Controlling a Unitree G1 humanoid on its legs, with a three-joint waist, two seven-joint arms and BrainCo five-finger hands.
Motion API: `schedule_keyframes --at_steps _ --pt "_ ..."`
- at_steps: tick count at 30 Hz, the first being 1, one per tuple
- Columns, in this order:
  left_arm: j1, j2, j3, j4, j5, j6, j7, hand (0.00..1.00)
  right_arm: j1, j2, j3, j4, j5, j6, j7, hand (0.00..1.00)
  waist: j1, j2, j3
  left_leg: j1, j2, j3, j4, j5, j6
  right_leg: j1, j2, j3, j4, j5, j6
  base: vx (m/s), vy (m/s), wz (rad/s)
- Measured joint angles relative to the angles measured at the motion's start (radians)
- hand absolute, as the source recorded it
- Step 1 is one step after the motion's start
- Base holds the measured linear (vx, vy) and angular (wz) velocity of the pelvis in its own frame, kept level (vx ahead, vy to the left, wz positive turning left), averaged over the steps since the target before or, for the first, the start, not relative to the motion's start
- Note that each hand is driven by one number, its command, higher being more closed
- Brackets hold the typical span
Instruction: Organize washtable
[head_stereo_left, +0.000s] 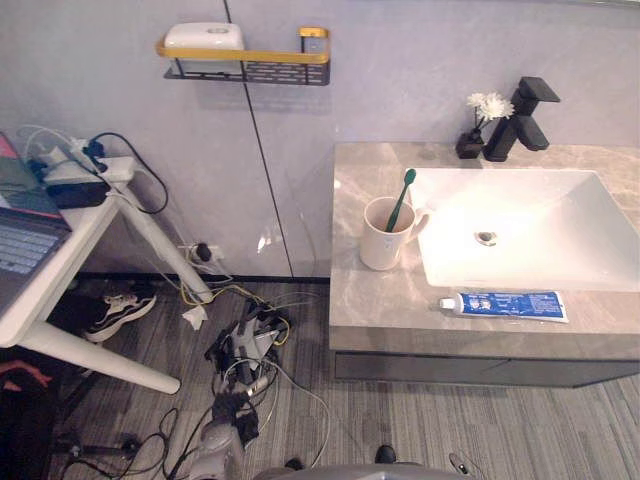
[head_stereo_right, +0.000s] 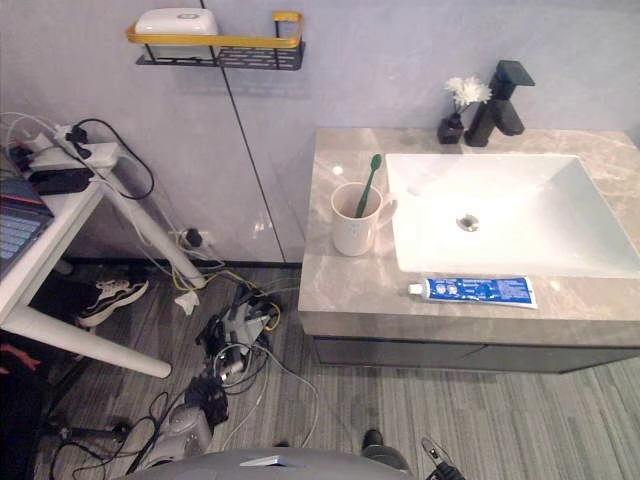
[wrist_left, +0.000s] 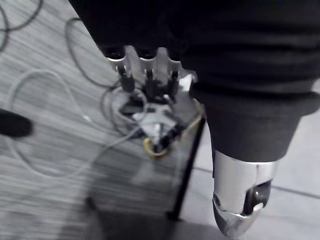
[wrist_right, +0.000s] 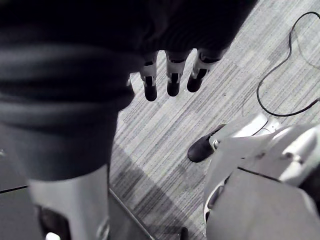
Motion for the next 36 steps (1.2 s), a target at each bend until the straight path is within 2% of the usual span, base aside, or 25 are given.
schedule_keyframes --at_steps 4,8,10,13,15,17,18,23,27,33,34,36 --pt "0.064 -0.018 0.019 -0.264 -0.007 -0.021 0.051 0.0 0.002 0.001 -0.002 -0.004 0.029 -0.008 -0.012 0.0 0.004 0.0 0.0 -0.006 0.003 -0.012 -0.017 0.014 0.002 -0.009 -0.002 -0.028 0.026 -0.011 -0.005 -0.04 -0.014 0.26" --pt "0.088 -0.016 0.019 -0.515 0.089 -0.035 0.109 0.0 0.004 0.002 0.001 -0.006 0.029 -0.018 -0.012 0.0 0.016 0.002 0.001 -0.004 0.007 -0.007 -0.042 0.015 0.004 -0.009 -0.003 -0.054 0.037 -0.011 -0.005 -0.05 0.017 0.22" --pt "0.088 -0.019 0.017 -0.645 0.141 -0.039 0.142 0.0 0.005 0.002 0.003 -0.006 0.029 -0.022 -0.011 0.0 0.021 0.005 0.001 -0.003 0.012 -0.004 -0.054 0.001 0.023 -0.017 -0.001 -0.058 0.054 -0.021 -0.001 -0.07 0.04 0.19" --pt "0.088 -0.015 -0.003 -0.835 0.243 -0.068 0.211 0.0 0.023 0.003 0.008 -0.005 0.029 -0.032 -0.01 0.0 0.029 0.005 -0.004 -0.003 0.009 -0.005 -0.061 -0.003 0.027 -0.02 -0.006 -0.053 0.073 -0.037 0.011 -0.04 0.026 0.06" --pt "0.086 0.01 -0.046 -0.941 0.288 -0.083 0.237 0.0 0.034 0.002 0.009 -0.005 0.029 -0.037 -0.01 0.0 0.029 0.007 -0.006 -0.003 0.009 -0.007 -0.061 -0.003 0.027 -0.021 -0.005 -0.048 0.077 -0.048 0.015 0.0 0.001 0.02" --pt "0.054 0.063 -0.157 -1.041 0.357 -0.094 0.25 0.0 0.049 0.0 0.014 -0.003 0.029 -0.04 -0.009 0.0 0.028 0.019 -0.014 -0.004 0.01 -0.008 -0.061 -0.002 0.026 -0.024 -0.004 -0.046 0.087 -0.052 0.017 0.03 -0.012 0.03" --pt "0.037 0.074 -0.191 -1.057 0.376 -0.096 0.25 0.0 0.051 -0.001 0.02 -0.003 0.029 -0.042 -0.009 0.0 0.028 0.023 -0.017 -0.004 0.01 -0.009 -0.06 -0.001 0.025 -0.024 -0.004 -0.046 0.088 -0.051 0.016 0.05 -0.012 0.04" --pt "-0.17 0.162 -0.499 -1.129 0.569 -0.111 0.217 0.0 0.048 -0.012 0.081 -0.002 0.029 -0.064 0.015 0.0 0.012 0.048 -0.034 -0.008 0.011 -0.005 -0.048 -0.001 0.024 -0.036 -0.001 -0.009 0.098 -0.05 0.012 0.04 0.01 -0.02" --pt "-0.324 0.208 -0.693 -1.127 0.635 -0.123 0.139 0.0 0.046 -0.025 0.117 0.001 0.029 -0.066 0.028 0.0 -0.004 0.048 -0.034 -0.013 0.011 0.014 -0.028 -0.005 0.019 -0.042 0.001 0.031 0.098 -0.05 0.009 0.0 0.008 -0.12" --pt "-0.478 0.204 -0.857 -1.077 0.637 -0.148 0.047 0.0 0.048 -0.031 0.115 0.002 0.029 -0.066 0.035 0.0 -0.027 0.045 -0.034 -0.013 0.02 0.045 -0.01 -0.028 0.021 -0.05 0.012 0.067 0.097 -0.042 0.002 -0.02 0.007 -0.18" --pt "-0.539 0.193 -0.897 -1.029 0.654 -0.15 0.024 0.0 0.053 -0.031 0.114 0.002 0.029 -0.066 0.036 0.0 -0.031 0.045 -0.033 -0.012 0.02 0.049 -0.01 -0.028 0.021 -0.051 0.013 0.074 0.092 -0.037 0.003 -0.03 0.006 -0.13" --pt "-0.57 0.183 -0.916 -1.0 0.656 -0.147 0.009 0.0 0.053 -0.031 0.113 0.002 0.029 -0.066 0.037 0.0 -0.038 0.043 -0.033 -0.013 0.021 0.052 -0.01 -0.028 0.021 -0.051 0.014 0.078 0.088 -0.033 0.003 -0.02 0.002 -0.08"
